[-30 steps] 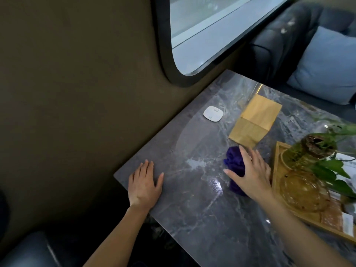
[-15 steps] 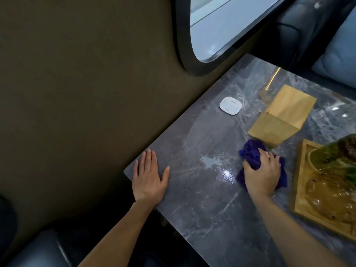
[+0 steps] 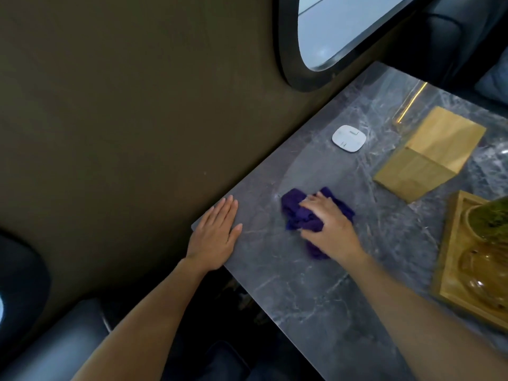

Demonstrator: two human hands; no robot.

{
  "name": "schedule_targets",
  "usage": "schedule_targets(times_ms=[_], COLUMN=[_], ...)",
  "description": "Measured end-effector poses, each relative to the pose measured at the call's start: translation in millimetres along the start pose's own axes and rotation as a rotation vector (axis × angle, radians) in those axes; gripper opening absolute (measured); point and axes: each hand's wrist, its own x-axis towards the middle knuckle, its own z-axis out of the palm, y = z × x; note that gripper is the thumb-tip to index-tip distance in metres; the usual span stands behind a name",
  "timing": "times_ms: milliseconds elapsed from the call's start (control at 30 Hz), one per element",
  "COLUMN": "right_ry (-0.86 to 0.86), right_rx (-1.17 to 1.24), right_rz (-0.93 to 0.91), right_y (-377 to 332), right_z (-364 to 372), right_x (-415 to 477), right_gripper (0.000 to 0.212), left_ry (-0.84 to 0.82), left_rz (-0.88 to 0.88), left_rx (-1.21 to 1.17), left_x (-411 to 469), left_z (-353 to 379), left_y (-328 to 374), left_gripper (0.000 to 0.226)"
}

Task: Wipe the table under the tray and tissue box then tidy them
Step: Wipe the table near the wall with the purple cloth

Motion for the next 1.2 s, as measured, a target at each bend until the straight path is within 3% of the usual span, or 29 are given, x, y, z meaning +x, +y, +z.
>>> schedule_targets(times_ms=[133, 267, 333, 467, 567, 700, 800, 933, 1067, 1200], right_ry=[-0.186, -0.286, -0.379, -0.422, -0.251, -0.062, -0.008, 0.017, 0.298, 0.425], right_rx=[0.027, 0.134, 0.254, 0.646, 0.562, 0.041, -0.262, -0.298, -0.252, -0.225], right_rz=[-0.218, -0.31, -0.271, 0.082, 0.096, -0.013, 0.133, 0.181, 0.217, 0.184], right_y=[-31.4, -66.0, -79.6, -90.0, -65.7, -15.3, 20.1, 43.0, 48.4, 32.3], right_z=[37.1, 72.7, 79.5, 52.0, 0.9, -62.0, -82.0, -68.8, -34.1, -3.6], right_x=[-34.2, -77.3, -90.4, -78.8, -44.0, -0.4, 13.6, 8.3, 10.2, 0.7], right_gripper=[0.05, 0.041, 0.042, 0.05, 0.05, 0.054, 0.066, 0.063, 0.052, 0.044], left_ry=[-0.093, -0.123, -0.126, -0.156, -0.154, -0.1, -0.094, -0.095, -0.05, 0.01], left_rz=[0.004, 0.029, 0.036, 0.013, -0.001, 0.016, 0.018, 0.022, 0.014, 0.041], left_rx=[-0.119, -0.161, -0.15, -0.169, -0.187, -0.16, -0.138, -0.126, -0.044, 0.058], left_x=[4.6, 6.6, 6.4, 9.3, 9.8, 8.4, 9.0, 9.0, 5.4, 3.7], left_z=[-8.6, -12.1, -11.0, -13.3, -13.4, -8.4, -5.9, -6.2, -2.3, 6.2], left_y=[-3.2, -8.7, -8.1, -8.3, -7.4, -9.7, -11.3, -10.8, -6.4, -8.5], left_gripper=[0.052, 0.052, 0.052, 0.052, 0.053, 0.052, 0.052, 0.052, 0.055, 0.058])
